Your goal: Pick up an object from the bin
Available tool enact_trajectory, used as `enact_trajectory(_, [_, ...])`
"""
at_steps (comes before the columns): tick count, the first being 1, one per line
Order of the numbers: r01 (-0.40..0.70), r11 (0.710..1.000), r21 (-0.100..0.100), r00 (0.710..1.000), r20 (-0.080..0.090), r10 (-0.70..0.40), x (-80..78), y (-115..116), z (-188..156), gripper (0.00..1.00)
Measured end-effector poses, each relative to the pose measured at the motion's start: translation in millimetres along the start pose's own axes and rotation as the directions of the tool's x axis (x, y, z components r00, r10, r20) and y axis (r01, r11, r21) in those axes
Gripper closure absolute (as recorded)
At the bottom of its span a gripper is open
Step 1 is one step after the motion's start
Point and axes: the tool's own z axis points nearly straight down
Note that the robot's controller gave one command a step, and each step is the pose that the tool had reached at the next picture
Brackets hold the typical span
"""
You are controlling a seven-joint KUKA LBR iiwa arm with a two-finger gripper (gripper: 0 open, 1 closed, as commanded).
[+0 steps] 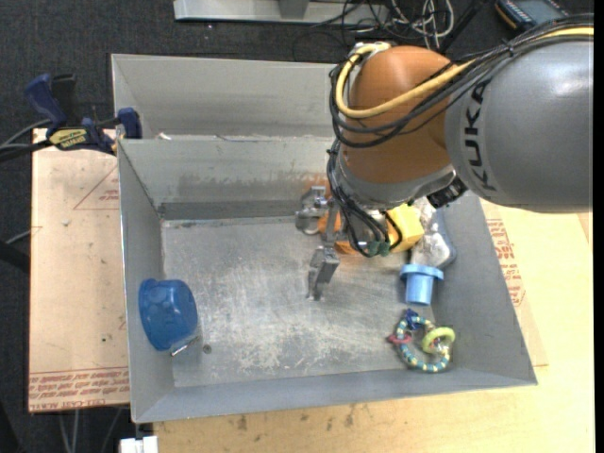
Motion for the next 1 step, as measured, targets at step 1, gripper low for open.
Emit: enact_trajectory(1, [-0.002,1.0,-0.001,1.0,0.008,0.002,-1.5,-0.4,-4.7,0.0])
